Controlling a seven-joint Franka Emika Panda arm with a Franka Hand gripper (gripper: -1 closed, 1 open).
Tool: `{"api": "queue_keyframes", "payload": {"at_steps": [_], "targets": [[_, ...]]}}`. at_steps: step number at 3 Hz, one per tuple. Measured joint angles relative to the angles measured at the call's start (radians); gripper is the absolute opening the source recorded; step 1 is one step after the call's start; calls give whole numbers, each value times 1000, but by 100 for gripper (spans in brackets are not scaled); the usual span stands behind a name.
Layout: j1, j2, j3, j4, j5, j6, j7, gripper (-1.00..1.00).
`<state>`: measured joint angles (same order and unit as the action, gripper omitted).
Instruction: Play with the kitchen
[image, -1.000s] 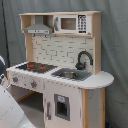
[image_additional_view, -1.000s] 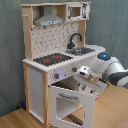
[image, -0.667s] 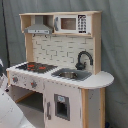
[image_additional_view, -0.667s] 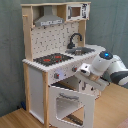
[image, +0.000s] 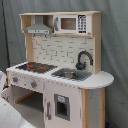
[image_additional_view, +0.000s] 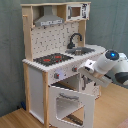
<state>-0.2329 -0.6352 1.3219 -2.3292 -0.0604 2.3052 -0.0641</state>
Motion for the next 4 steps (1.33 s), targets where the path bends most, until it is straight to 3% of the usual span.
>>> {"api": "queue_keyframes", "payload": {"at_steps": [2, 4], "targets": [[26, -180, -5, -18, -59, -93, 4, 100], [18, -327, 55, -15, -180, -142, -34, 100]]}}
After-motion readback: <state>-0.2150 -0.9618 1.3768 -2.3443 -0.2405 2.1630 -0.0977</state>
